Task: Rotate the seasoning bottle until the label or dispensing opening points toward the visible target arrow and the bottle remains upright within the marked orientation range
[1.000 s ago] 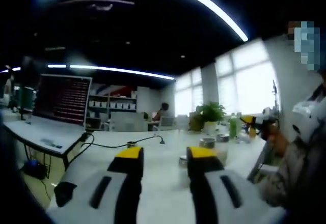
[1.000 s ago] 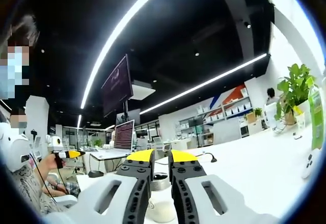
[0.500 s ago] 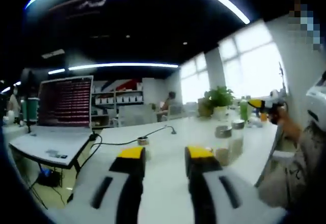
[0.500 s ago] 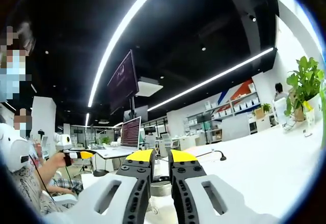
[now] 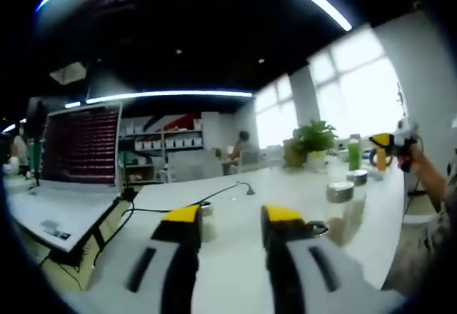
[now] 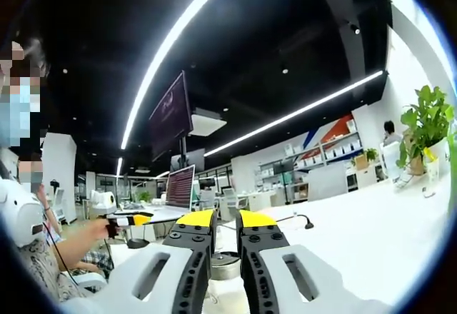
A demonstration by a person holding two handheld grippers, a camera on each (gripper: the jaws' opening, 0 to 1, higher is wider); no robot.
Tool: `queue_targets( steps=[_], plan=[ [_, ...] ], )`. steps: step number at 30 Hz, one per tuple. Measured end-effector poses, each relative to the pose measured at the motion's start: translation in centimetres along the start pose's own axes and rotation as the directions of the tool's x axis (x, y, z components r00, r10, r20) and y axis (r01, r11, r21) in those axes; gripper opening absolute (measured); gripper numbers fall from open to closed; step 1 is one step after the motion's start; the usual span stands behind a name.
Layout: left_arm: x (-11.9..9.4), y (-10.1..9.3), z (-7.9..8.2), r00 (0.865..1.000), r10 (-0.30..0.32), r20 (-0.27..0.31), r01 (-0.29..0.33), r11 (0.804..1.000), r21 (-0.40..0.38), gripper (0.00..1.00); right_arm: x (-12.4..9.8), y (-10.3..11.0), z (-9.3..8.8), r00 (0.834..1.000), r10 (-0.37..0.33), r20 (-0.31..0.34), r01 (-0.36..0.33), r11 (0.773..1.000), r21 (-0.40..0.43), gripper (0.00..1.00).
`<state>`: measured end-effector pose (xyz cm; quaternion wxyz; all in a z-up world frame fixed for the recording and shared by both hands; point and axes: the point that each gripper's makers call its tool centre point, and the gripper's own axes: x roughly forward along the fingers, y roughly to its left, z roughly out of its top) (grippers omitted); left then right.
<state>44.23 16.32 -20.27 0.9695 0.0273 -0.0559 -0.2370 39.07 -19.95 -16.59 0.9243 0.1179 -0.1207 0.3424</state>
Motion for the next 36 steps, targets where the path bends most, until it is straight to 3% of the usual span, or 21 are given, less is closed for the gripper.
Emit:
queue_targets(
  steps=[3,5,8,11,14,15,17,24,32,36],
  plan=[
    [1.2,0.1,-0.3,0.999,0.006,-0.031,-0.006,1.000,-0.007,0.35,0.3,0.1,-0.6,1.000,0.001,-0.018,-0.001,1.000,0.011,0.09],
    [2.3,-0.8,-0.5,0.997,-0.035,-0.065,0.038,0.998,0.041,0.36,0.5,0.6,-0.8,1.000,0.010,-0.029,-0.010,1.000,0.012,0.09],
    [4.4,-0.9,0.0,0.998,-0.048,-0.038,0.050,0.998,0.043,0.36,0.8,1.3,-0.7,0.999,0.022,-0.031,-0.022,1.000,0.003,0.09],
    [6.8,0.5,-0.1,0.999,-0.029,-0.028,0.028,1.000,-0.008,0.36,1.0,1.7,-0.7,0.999,0.034,-0.039,-0.034,0.999,-0.002,0.09],
    [8.8,2.1,-1.2,0.998,-0.016,-0.062,0.013,0.998,-0.054,0.36,0.9,1.5,-0.3,0.999,0.028,-0.045,-0.028,1.000,-0.013,0.09],
    [9.3,3.5,-1.8,0.996,0.039,-0.078,-0.044,0.997,-0.058,0.36,0.8,1.5,-0.2,0.999,0.026,-0.043,-0.027,1.000,-0.013,0.09],
    [10.0,4.7,-1.7,0.994,0.087,-0.068,-0.089,0.995,-0.035,0.36,0.8,1.3,0.1,0.999,0.018,-0.039,-0.019,1.000,-0.018,0.09],
    [12.0,5.5,-1.3,0.993,0.098,-0.068,-0.099,0.995,-0.009,0.37,0.7,1.4,-0.3,0.999,0.003,-0.042,-0.004,1.000,-0.018,0.09],
    [13.9,5.6,-4.5,0.990,0.068,-0.121,-0.069,0.998,-0.003,0.36,-0.5,2.2,0.0,0.999,-0.025,-0.044,0.023,0.999,-0.046,0.09],
    [14.5,6.9,-4.4,0.991,0.098,-0.092,-0.101,0.995,-0.025,0.37,-1.6,1.9,0.2,0.998,-0.061,-0.035,0.059,0.997,-0.056,0.09]
  ],
)
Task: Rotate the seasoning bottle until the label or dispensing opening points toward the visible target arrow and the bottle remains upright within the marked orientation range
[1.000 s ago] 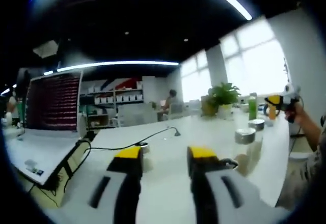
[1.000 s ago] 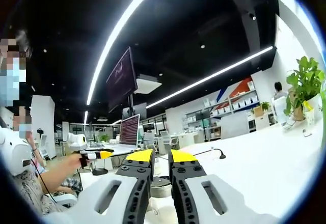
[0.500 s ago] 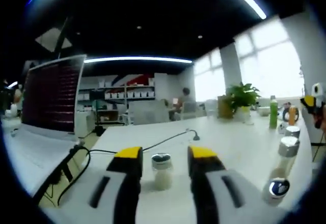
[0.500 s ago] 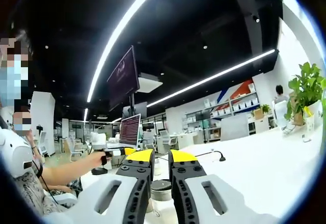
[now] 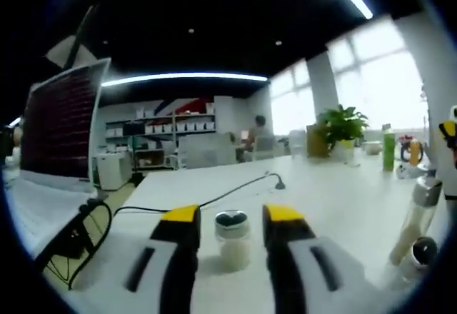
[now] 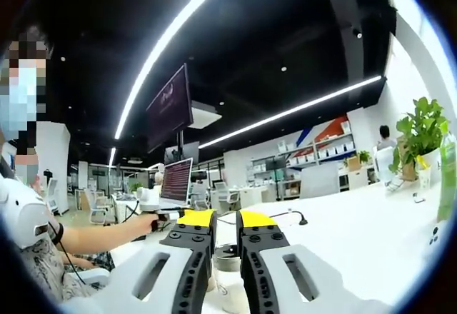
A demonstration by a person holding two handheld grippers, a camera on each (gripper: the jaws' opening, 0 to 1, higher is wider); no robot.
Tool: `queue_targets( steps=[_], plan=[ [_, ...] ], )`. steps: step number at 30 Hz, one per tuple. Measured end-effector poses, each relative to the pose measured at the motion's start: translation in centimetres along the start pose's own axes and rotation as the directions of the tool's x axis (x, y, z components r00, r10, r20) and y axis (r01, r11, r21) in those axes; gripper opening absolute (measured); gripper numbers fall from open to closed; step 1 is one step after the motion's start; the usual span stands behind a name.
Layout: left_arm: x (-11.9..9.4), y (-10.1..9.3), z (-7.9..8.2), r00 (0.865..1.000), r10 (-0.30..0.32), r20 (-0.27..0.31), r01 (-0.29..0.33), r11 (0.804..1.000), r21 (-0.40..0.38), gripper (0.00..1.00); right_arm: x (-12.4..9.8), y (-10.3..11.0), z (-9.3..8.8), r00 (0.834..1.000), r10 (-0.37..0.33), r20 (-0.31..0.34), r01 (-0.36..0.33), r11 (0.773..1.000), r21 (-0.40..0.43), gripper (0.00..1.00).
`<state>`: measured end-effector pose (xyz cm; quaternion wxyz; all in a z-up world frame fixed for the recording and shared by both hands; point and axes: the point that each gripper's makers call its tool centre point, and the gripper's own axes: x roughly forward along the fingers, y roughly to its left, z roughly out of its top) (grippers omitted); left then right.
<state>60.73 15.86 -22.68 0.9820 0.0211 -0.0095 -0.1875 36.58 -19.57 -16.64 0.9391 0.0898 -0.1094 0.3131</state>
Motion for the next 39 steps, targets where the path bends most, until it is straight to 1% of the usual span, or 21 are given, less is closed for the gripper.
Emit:
queue_targets(
  steps=[2,4,6,8,9,11,13,15,16,17,20,23,25,26,28,29,31,32,33,35,39],
  plan=[
    [0.5,0.5,-0.1,1.000,0.002,-0.001,-0.002,1.000,-0.014,0.37,-0.6,-0.4,0.0,1.000,-0.024,0.002,0.024,1.000,-0.001,0.09],
    [0.8,0.6,-0.4,1.000,-0.009,-0.014,0.009,1.000,-0.016,0.36,-1.3,-1.0,0.1,0.998,-0.059,0.003,0.059,0.998,-0.003,0.10],
    [0.9,0.8,-0.1,1.000,-0.015,0.010,0.015,1.000,-0.014,0.32,-1.9,-1.4,0.2,0.996,-0.091,0.004,0.091,0.996,-0.010,0.10],
    [1.1,1.0,0.0,1.000,-0.017,0.023,0.018,0.999,-0.037,0.32,-2.6,-1.3,0.5,0.994,-0.106,0.021,0.106,0.994,-0.011,0.10],
    [1.4,1.1,-0.2,1.000,-0.025,0.015,0.026,0.998,-0.063,0.33,-3.0,-1.2,0.5,0.993,-0.112,0.031,0.112,0.994,-0.009,0.10],
    [1.6,1.3,-0.5,0.999,-0.032,0.005,0.033,0.997,-0.072,0.33,-3.5,-1.0,0.6,0.991,-0.126,0.040,0.127,0.992,-0.011,0.10],
    [1.6,1.1,-0.6,0.999,-0.045,0.009,0.045,0.994,-0.099,0.31,-4.1,-1.0,0.5,0.989,-0.143,0.043,0.144,0.990,-0.014,0.10],
    [1.6,0.9,-0.5,0.998,-0.055,0.021,0.057,0.992,-0.112,0.32,-4.9,-1.2,0.3,0.985,-0.166,0.038,0.166,0.986,-0.015,0.10],
    [1.7,0.8,-0.4,0.998,-0.056,0.026,0.059,0.993,-0.106,0.33,-5.3,-1.2,0.3,0.984,-0.177,0.038,0.178,0.984,-0.018,0.10],
    [1.8,0.7,-0.5,0.998,-0.057,0.025,0.059,0.993,-0.099,0.37,-5.7,-1.3,0.4,0.981,-0.190,0.038,0.191,0.981,-0.024,0.10],
    [2.5,0.7,-1.1,0.999,-0.054,0.001,0.054,0.995,-0.081,0.43,-6.9,-1.5,0.9,0.973,-0.226,0.051,0.227,0.973,-0.032,0.10],
    [3.2,0.4,-1.7,0.998,-0.058,-0.017,0.057,0.997,-0.045,0.43,-7.8,-1.8,1.6,0.964,-0.256,0.074,0.259,0.965,-0.033,0.10],
    [3.6,-0.3,-1.7,0.995,-0.101,-0.024,0.101,0.995,-0.010,0.42,-8.0,-1.8,1.8,0.961,-0.266,0.082,0.269,0.963,-0.032,0.10],
    [3.8,-0.5,-1.7,0.994,-0.106,-0.019,0.106,0.994,0.009,0.43,-8.1,-1.8,1.9,0.958,-0.272,0.087,0.275,0.961,-0.032,0.10],
    [4.2,-0.2,-2.2,0.995,-0.090,-0.050,0.093,0.993,0.071,0.44,-8.0,-1.8,1.9,0.957,-0.277,0.085,0.281,0.959,-0.038,0.10],
    [4.3,-0.2,-2.5,0.995,-0.084,-0.060,0.088,0.993,0.080,0.45,-7.9,-1.8,1.8,0.957,-0.277,0.083,0.281,0.959,-0.041,0.10],
    [4.4,-0.2,-3.0,0.994,-0.082,-0.067,0.087,0.993,0.077,0.45,-7.6,-1.8,1.6,0.960,-0.269,0.076,0.272,0.961,-0.039,0.10],
    [4.4,-0.4,-3.0,0.994,-0.096,-0.050,0.099,0.993,0.063,0.45,-7.4,-1.7,1.3,0.962,-0.264,0.070,0.267,0.963,-0.037,0.10],
    [4.4,-0.7,-2.8,0.994,-0.104,-0.024,0.105,0.994,0.030,0.45,-7.3,-1.7,1.2,0.963,-0.261,0.064,0.264,0.964,-0.037,0.10],
    [4.5,-0.5,-3.2,0.995,-0.097,-0.031,0.098,0.995,0.016,0.46,-7.2,-1.8,1.0,0.965,-0.257,0.055,0.260,0.965,-0.039,0.10],
    [5.0,-0.5,-3.6,0.995,-0.086,-0.049,0.088,0.996,0.033,0.48,-7.4,-2.1,1.2,0.965,-0.256,0.057,0.258,0.966,-0.034,0.10]
  ],
)
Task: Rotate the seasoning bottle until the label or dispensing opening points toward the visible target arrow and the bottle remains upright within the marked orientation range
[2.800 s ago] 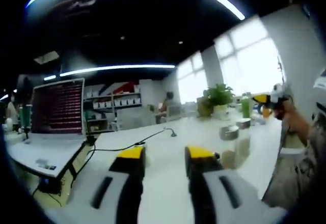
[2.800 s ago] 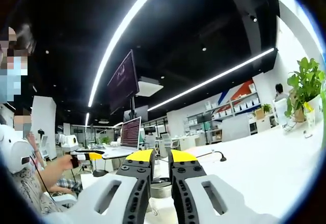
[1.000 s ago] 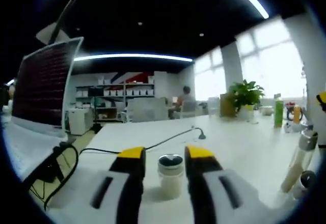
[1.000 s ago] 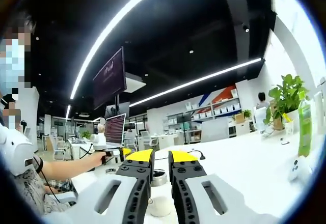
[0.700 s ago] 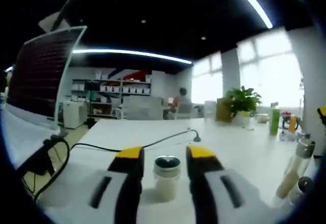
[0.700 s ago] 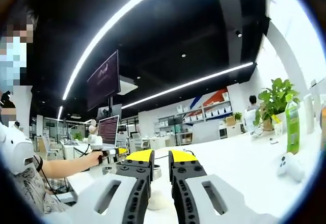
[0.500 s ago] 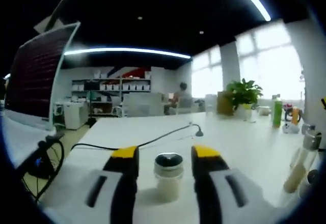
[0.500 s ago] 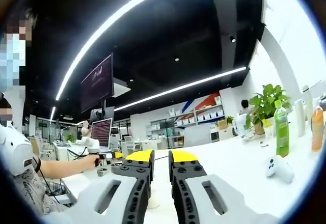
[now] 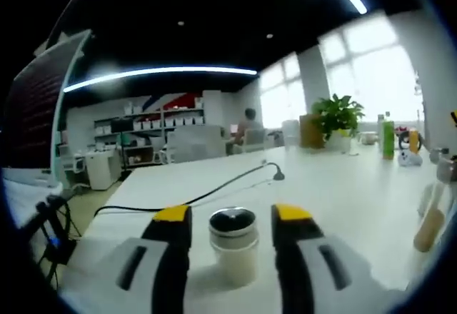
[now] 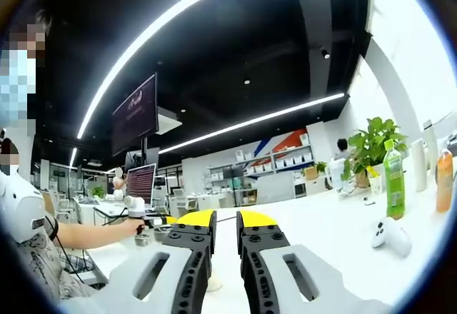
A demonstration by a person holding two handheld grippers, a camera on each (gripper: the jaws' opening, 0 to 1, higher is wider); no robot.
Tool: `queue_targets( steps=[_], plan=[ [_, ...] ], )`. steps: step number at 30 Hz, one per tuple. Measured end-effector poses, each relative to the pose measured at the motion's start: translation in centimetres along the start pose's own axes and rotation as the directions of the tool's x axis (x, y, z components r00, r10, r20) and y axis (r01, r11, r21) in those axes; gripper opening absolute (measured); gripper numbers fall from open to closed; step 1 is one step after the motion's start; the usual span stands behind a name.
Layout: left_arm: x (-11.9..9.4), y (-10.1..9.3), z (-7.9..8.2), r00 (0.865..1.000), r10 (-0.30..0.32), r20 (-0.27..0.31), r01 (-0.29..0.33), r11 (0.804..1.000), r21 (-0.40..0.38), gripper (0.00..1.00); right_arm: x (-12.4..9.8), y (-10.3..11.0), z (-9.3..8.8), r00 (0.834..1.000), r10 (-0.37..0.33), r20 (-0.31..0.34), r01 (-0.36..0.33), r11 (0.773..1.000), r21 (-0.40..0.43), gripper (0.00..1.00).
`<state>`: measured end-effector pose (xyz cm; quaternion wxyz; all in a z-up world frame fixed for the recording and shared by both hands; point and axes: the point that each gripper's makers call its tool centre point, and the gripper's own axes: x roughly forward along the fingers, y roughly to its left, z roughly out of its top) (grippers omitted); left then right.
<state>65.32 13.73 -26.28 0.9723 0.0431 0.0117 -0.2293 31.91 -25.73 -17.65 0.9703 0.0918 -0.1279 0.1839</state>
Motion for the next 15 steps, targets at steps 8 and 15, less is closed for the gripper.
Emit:
queue_targets(
  steps=[8,15],
  plan=[
    [0.9,-1.0,-0.1,1.000,-0.003,-0.031,0.004,1.000,0.007,0.46,0.3,-0.8,-0.4,1.000,-0.004,-0.005,0.004,1.000,0.014,0.10],
    [1.6,-0.8,0.0,0.998,0.051,-0.023,-0.049,0.996,0.075,0.46,0.5,-0.5,-0.5,1.000,0.012,-0.014,-0.012,1.000,0.013,0.10]
  ],
)
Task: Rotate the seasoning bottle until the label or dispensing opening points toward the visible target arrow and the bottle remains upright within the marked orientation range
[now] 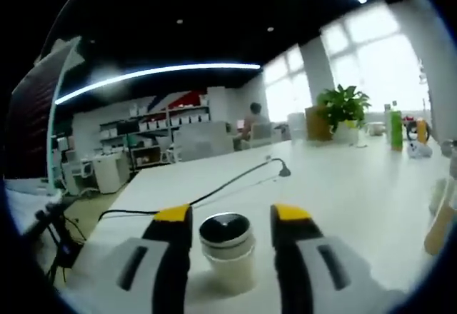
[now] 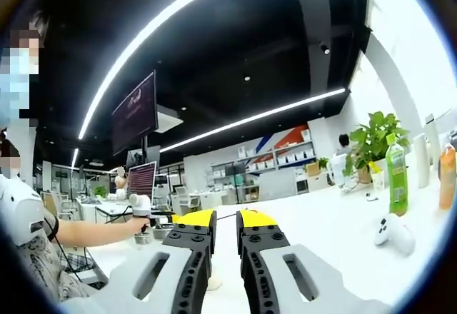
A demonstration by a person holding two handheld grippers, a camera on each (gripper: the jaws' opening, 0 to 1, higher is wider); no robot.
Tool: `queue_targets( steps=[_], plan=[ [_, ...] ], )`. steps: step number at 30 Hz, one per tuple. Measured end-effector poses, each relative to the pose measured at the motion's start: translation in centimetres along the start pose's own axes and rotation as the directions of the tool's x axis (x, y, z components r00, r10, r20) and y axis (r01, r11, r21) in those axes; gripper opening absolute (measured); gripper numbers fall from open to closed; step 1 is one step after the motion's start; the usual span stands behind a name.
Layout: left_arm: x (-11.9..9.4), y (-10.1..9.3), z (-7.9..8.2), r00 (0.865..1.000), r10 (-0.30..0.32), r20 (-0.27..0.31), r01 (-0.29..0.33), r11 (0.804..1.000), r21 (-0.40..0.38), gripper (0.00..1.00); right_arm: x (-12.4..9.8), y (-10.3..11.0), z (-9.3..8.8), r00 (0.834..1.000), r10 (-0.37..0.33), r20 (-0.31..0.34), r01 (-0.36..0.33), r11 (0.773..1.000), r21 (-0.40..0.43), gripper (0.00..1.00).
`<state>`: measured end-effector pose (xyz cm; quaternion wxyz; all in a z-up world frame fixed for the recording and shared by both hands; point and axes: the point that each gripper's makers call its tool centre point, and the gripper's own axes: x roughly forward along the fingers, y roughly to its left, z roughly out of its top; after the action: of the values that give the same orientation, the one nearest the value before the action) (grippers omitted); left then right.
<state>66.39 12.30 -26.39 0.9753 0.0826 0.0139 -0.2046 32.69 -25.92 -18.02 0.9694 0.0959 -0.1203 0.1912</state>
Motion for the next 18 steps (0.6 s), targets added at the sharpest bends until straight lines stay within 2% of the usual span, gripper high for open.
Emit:
queue_targets(
  steps=[8,13,18],
  plan=[
    [0.0,-0.9,-0.8,1.000,-0.003,-0.009,0.003,0.999,-0.036,0.46,-0.1,-0.5,0.2,1.000,-0.016,0.016,0.016,1.000,0.006,0.10],
    [-0.2,-0.9,-1.5,0.999,0.002,-0.035,-0.004,0.998,-0.059,0.35,-0.1,-0.5,0.2,1.000,-0.015,0.016,0.015,1.000,0.007,0.10],
    [-0.6,-1.0,-1.7,1.000,-0.003,-0.019,0.001,0.994,-0.108,0.34,-0.3,-0.5,0.3,1.000,-0.018,0.022,0.018,1.000,0.009,0.10]
  ],
)
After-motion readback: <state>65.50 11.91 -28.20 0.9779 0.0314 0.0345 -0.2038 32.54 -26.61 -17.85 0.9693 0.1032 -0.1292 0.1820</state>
